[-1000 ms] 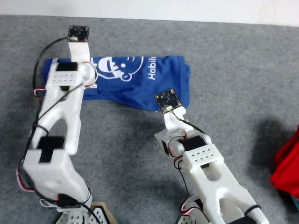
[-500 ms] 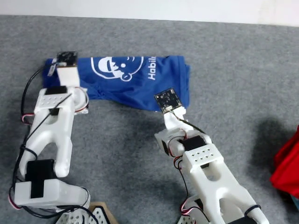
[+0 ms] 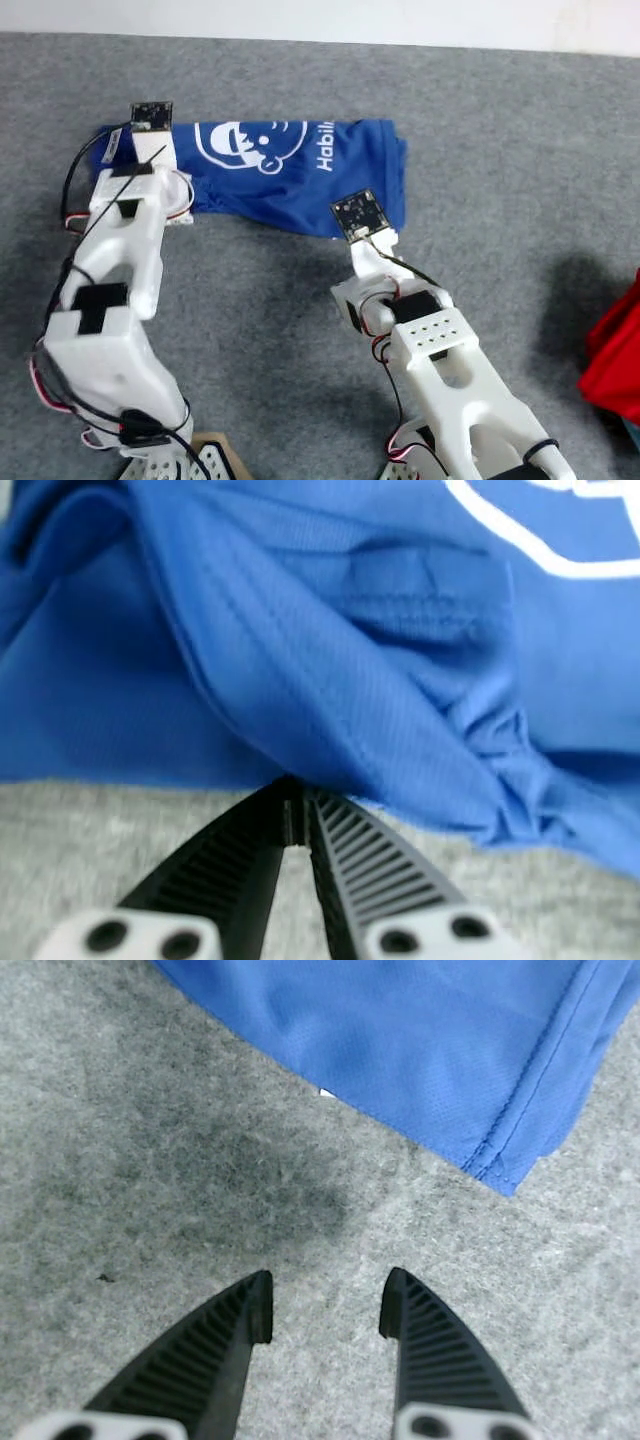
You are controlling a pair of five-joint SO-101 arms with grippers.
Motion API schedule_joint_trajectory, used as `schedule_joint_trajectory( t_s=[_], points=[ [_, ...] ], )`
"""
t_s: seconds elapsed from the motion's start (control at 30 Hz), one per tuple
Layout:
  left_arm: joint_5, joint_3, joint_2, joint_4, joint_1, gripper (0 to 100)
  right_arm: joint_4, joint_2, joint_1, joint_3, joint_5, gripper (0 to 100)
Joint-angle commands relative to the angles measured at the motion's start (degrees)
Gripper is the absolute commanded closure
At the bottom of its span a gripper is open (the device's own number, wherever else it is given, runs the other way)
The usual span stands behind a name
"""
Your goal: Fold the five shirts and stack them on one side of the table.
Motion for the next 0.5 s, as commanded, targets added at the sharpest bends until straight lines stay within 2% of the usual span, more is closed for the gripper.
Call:
schedule_joint_trajectory(
  t_s=[0.0, 0.1, 0.47],
  points=[
    [2.8, -3.7, -0.1, -0.4, 1.8, 99, -0.7, -0.2, -0.5, -2.2, 1.1, 81.7],
    [5.5, -4.1, -0.1, -0.7, 2.1, 99, -0.7, -0.2, -0.5, -2.2, 1.1, 81.7],
    [5.5, -8.1, -0.1, -0.4, 3.3, 99, -0.7, -0.2, -0.5, -2.2, 1.1, 81.7]
  ],
)
